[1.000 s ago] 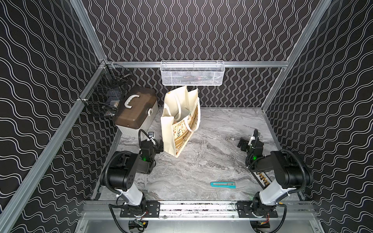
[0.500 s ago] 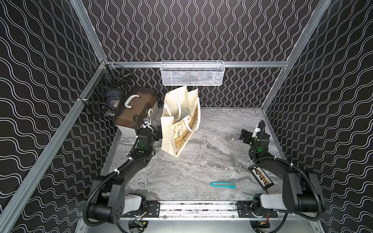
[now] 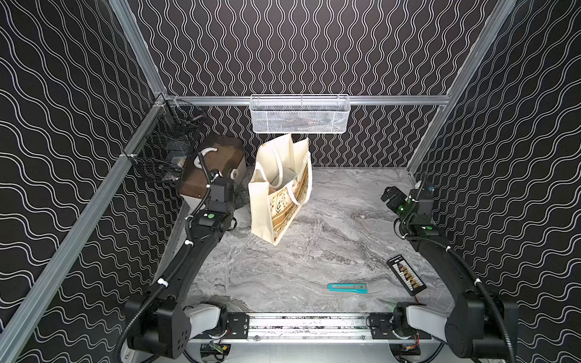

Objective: Take out the pencil case from the canvas bag
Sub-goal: Move the canvas bag to the center of the board.

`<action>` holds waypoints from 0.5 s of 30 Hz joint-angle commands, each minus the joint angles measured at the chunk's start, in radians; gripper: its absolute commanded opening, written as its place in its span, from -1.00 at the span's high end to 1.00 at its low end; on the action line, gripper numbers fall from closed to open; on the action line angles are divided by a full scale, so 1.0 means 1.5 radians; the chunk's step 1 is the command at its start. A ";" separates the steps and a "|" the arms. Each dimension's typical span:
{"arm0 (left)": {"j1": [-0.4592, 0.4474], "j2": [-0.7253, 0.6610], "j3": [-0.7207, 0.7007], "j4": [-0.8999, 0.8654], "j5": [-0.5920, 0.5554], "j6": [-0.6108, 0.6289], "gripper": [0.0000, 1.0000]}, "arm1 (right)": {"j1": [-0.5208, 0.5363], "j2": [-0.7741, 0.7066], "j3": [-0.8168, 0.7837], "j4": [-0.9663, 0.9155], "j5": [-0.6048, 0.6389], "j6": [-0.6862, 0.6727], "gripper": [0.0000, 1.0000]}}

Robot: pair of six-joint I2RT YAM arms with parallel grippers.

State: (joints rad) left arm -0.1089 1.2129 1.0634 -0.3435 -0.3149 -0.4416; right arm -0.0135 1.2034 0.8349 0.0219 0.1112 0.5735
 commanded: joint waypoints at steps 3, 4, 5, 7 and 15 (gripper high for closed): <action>0.001 -0.009 0.072 -0.142 0.069 0.015 -0.99 | 0.001 0.013 0.094 -0.175 -0.115 0.026 -0.98; 0.001 -0.011 0.082 -0.157 0.086 0.019 -0.99 | 0.002 0.018 0.108 -0.190 -0.134 0.030 -0.98; 0.001 -0.016 0.091 -0.167 0.103 0.024 -0.99 | 0.002 0.028 0.125 -0.209 -0.165 0.040 -0.98; 0.001 -0.024 0.106 -0.181 0.137 0.031 -0.99 | 0.007 0.050 0.164 -0.256 -0.203 0.056 -0.96; 0.001 0.002 0.185 -0.250 0.192 0.046 -0.99 | 0.111 0.155 0.344 -0.437 -0.201 0.120 -0.87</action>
State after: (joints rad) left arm -0.1078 1.2037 1.3136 -0.6559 -0.0731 -0.3912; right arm 0.1123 1.4086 1.2999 -0.4843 -0.1814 0.6914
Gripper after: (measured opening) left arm 0.993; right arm 0.937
